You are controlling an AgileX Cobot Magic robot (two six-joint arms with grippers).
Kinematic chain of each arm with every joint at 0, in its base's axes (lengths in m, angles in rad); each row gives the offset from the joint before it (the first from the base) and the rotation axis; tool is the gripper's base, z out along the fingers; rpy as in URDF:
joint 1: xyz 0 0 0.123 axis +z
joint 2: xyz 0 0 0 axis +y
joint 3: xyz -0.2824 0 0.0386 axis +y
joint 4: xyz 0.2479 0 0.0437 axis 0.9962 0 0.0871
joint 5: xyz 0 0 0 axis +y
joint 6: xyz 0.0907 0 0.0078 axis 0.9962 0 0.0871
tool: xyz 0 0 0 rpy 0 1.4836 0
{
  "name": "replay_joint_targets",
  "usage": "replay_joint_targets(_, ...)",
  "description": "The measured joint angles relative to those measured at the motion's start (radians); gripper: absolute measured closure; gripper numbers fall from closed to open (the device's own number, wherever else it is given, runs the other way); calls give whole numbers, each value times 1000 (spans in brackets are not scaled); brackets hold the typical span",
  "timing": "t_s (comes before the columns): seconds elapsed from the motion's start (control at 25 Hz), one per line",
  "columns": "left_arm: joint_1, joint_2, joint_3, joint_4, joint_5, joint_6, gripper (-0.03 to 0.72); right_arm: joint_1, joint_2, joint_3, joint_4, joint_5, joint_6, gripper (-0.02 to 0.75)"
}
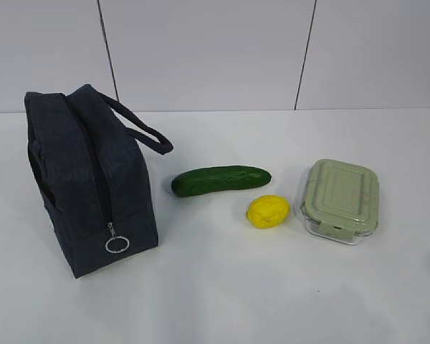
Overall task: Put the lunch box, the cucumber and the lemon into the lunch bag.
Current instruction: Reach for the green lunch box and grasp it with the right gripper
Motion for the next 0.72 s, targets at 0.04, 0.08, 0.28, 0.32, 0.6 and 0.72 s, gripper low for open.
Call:
replay_joint_targets(0.04, 0, 0, 0, 0, 0, 0, 383, 0, 0, 0, 0, 0, 0, 364)
replay_joint_targets(0.08, 0, 0, 0, 0, 0, 0, 383, 0, 0, 0, 0, 0, 0, 364)
replay_joint_targets(0.28, 0, 0, 0, 0, 0, 0, 383, 0, 0, 0, 0, 0, 0, 364)
replay_joint_targets(0.32, 0, 0, 0, 0, 0, 0, 383, 0, 0, 0, 0, 0, 0, 364)
replay_joint_targets(0.6, 0, 0, 0, 0, 0, 0, 383, 0, 0, 0, 0, 0, 0, 364)
replay_joint_targets(0.72, 0, 0, 0, 0, 0, 0, 383, 0, 0, 0, 0, 0, 0, 364)
